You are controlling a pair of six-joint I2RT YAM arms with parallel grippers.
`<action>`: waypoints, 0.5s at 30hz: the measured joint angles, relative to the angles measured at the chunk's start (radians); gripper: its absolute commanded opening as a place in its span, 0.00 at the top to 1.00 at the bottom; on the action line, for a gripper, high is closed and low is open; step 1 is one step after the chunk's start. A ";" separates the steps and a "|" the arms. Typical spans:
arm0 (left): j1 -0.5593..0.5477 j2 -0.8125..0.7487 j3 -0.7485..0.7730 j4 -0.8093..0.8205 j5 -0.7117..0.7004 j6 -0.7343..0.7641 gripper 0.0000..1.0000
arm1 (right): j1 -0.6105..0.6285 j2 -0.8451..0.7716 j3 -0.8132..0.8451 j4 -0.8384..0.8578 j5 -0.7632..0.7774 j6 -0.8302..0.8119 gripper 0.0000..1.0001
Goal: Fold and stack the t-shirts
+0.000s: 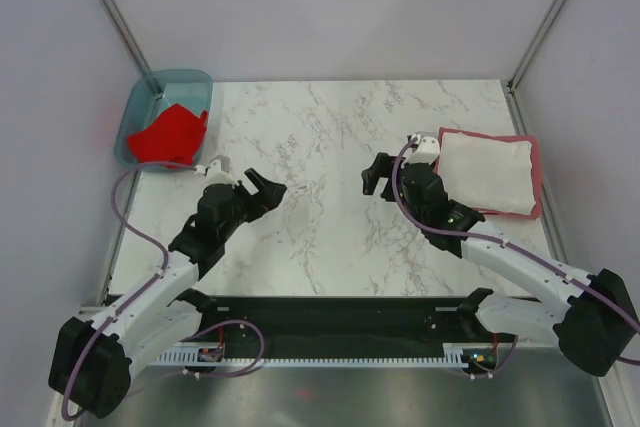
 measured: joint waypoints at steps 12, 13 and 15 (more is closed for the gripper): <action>0.203 0.118 0.233 -0.044 0.095 0.016 0.25 | 0.000 -0.011 -0.005 -0.020 0.063 0.006 0.02; 0.259 0.153 0.255 -0.049 0.124 -0.005 0.26 | 0.000 -0.006 -0.005 -0.020 0.063 0.007 0.02; 0.349 0.243 0.321 -0.072 0.156 -0.039 0.26 | 0.000 0.000 -0.005 -0.022 0.063 0.010 0.02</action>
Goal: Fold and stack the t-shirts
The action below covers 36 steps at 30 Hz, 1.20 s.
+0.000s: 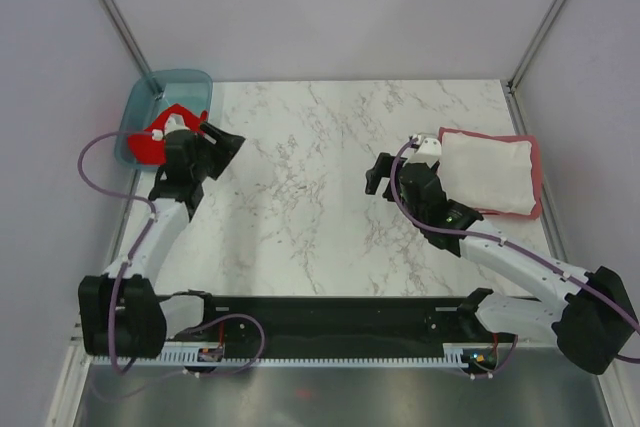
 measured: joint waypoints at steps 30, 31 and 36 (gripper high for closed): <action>0.181 0.862 0.980 -0.500 -0.242 0.217 0.25 | -0.013 -0.070 -0.001 0.016 0.019 0.000 0.02; 0.184 0.876 0.986 -0.502 -0.245 0.219 0.25 | -0.013 -0.070 -0.001 0.017 0.019 0.000 0.02; 0.192 0.933 1.005 -0.517 -0.245 0.222 0.35 | -0.013 -0.070 -0.004 0.019 0.018 0.000 0.02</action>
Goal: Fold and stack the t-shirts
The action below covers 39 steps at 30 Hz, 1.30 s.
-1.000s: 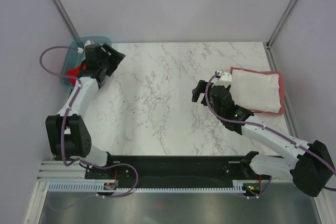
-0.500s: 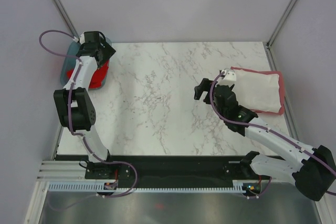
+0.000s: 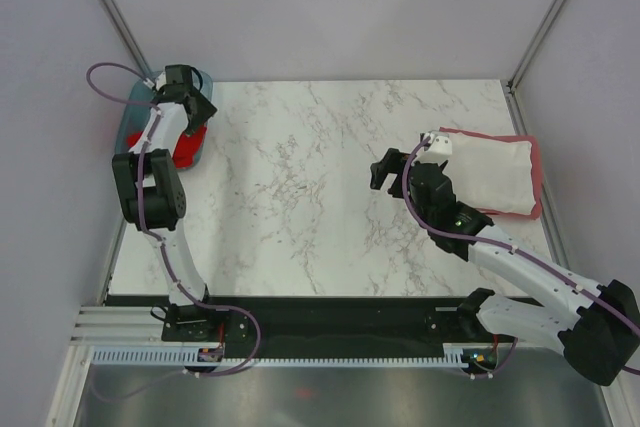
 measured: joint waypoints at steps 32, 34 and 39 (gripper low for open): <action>-0.006 -0.474 0.022 -0.028 0.190 -0.043 0.98 | -0.008 0.002 -0.001 0.003 -0.003 0.000 0.02; -0.079 -0.521 0.047 -0.027 0.209 -0.057 0.98 | -0.010 -0.002 -0.001 0.003 -0.002 0.000 0.02; -0.342 -0.601 0.152 -0.024 0.216 -0.093 0.98 | -0.014 -0.021 -0.009 0.003 0.006 0.000 0.02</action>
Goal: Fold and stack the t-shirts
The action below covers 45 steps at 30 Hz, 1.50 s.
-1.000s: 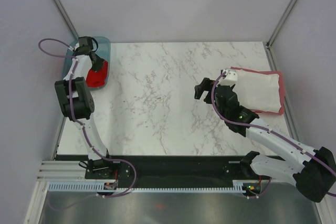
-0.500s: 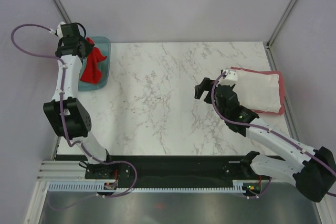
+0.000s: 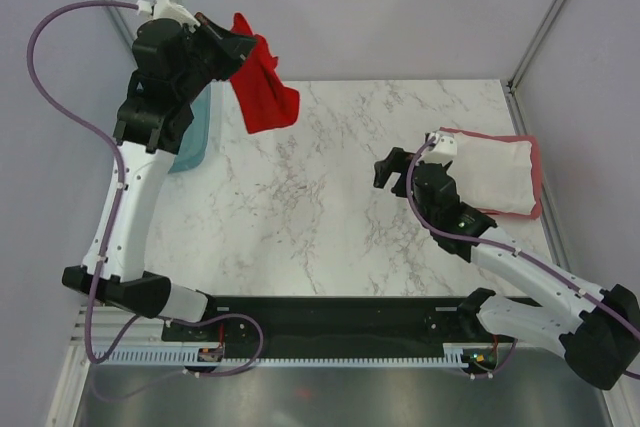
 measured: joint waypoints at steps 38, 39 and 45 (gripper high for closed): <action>-0.328 -0.072 -1.016 0.344 -0.154 0.055 0.09 | -0.146 0.394 0.102 -0.105 -0.073 0.035 0.18; -0.328 -0.077 -1.027 0.357 -0.151 0.068 0.08 | -0.166 0.422 0.103 -0.103 -0.096 0.038 0.18; -0.327 -0.213 -1.114 0.452 -0.130 0.102 0.05 | -0.200 0.563 0.145 -0.103 -0.158 0.041 0.20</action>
